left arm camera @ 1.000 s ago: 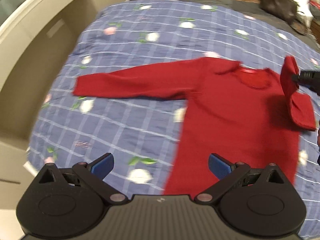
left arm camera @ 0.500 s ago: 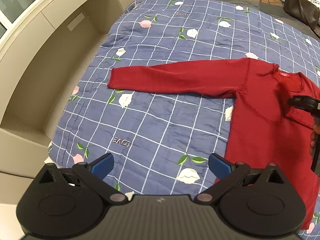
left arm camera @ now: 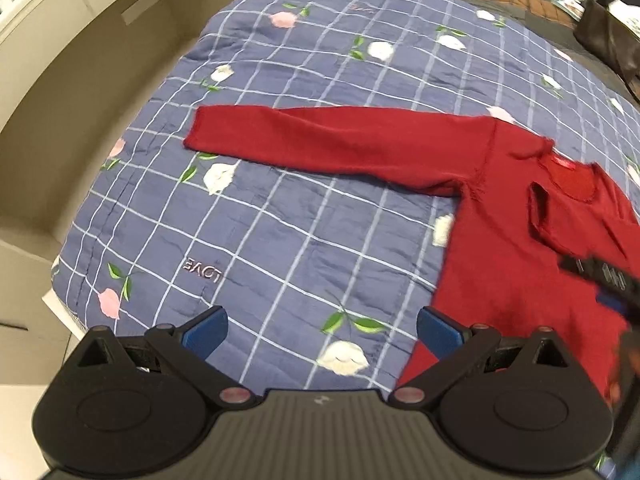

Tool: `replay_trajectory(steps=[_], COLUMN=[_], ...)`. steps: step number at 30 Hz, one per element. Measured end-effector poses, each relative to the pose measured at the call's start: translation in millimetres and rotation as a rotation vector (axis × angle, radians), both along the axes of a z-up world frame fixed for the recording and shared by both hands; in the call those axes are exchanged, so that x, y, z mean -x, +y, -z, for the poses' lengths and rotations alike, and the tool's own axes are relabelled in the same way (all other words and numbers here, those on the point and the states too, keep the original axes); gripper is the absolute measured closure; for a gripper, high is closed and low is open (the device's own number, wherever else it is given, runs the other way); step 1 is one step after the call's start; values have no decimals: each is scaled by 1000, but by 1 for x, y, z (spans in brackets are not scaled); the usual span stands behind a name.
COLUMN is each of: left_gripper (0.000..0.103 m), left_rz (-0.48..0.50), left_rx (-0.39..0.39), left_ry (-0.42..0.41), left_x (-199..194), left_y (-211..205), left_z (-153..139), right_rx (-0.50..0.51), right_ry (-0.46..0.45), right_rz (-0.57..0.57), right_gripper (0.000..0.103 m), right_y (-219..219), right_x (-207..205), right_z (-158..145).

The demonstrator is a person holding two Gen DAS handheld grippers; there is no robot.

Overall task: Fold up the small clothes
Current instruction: 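Lay the sleeve across the chest and open the right gripper, then move the left gripper to the other sleeve cuff and close on it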

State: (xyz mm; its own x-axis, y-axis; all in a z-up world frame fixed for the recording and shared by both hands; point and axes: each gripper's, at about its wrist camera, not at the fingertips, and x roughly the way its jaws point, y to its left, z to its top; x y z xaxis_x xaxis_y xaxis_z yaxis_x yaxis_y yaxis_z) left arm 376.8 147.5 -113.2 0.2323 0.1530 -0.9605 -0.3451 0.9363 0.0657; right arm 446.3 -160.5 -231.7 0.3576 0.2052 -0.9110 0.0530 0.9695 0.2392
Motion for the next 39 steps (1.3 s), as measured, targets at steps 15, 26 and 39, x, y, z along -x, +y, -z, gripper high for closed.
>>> replay_trajectory(steps=[15,26,39], left_gripper=[0,16,42], left_rz=[-402,-610,-643], left_rx=[-7,14,142], left_ry=[-63,-162,-132], left_x=[-59,-100,-128], left_y=[166,258,284], left_z=[80,125,168], right_rx=[97,201,263], right_ry=[205,289,449], right_rz=[-1,-37,-30], right_gripper=[1,1,1], right_y=[11,-13,-35], right_x=[81,97,122], right_z=[-2,-1,33])
